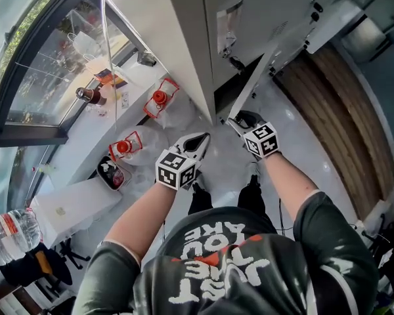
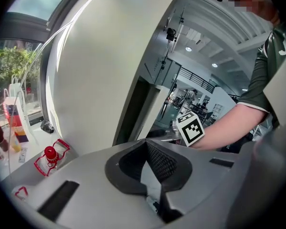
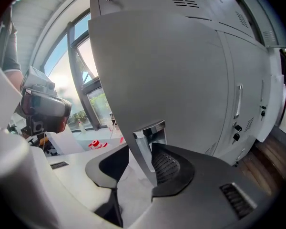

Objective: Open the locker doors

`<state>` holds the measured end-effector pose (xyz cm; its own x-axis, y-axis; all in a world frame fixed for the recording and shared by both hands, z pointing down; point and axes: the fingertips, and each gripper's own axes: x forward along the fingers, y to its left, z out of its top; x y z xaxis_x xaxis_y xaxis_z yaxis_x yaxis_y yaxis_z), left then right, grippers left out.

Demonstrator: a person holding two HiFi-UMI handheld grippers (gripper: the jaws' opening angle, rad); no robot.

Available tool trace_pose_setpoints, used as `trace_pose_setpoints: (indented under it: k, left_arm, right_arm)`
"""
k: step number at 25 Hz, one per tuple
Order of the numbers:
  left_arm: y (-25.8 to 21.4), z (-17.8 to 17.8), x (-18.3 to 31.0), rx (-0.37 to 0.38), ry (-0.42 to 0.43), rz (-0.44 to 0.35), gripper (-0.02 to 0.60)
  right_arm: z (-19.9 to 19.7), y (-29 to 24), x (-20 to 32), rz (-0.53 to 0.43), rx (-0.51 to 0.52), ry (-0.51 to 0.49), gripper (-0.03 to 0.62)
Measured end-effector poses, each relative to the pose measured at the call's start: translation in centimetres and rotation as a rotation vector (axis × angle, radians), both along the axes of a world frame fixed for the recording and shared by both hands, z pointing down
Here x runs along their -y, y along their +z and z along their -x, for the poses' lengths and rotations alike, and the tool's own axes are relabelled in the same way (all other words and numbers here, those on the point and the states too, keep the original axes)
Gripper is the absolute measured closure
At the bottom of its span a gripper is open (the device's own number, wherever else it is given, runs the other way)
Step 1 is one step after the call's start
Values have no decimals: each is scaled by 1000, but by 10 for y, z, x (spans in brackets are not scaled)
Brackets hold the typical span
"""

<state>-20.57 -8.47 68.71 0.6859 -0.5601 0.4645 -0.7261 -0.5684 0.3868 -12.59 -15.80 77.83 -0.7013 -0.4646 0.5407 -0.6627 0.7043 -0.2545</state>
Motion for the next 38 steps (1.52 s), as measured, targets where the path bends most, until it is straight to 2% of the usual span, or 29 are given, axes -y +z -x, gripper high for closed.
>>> trace_pose_setpoints:
  k: [9,16,25,38]
  left_arm:
    - [4,-27,0,-1,44,14,575]
    - [2,-51,-2,-3,79,20,575]
    - [1,-77,-2,-4,107,29,575]
    - [5,-107,-11,5,155,41,575]
  right_arm:
    - [-47,1,-22,63,61,95,433]
    - [-80,1,-35,89,66,170,441]
    - [-137,-1,-44,84,41,289,441]
    - [-194,-4,-42,49,3,370,442]
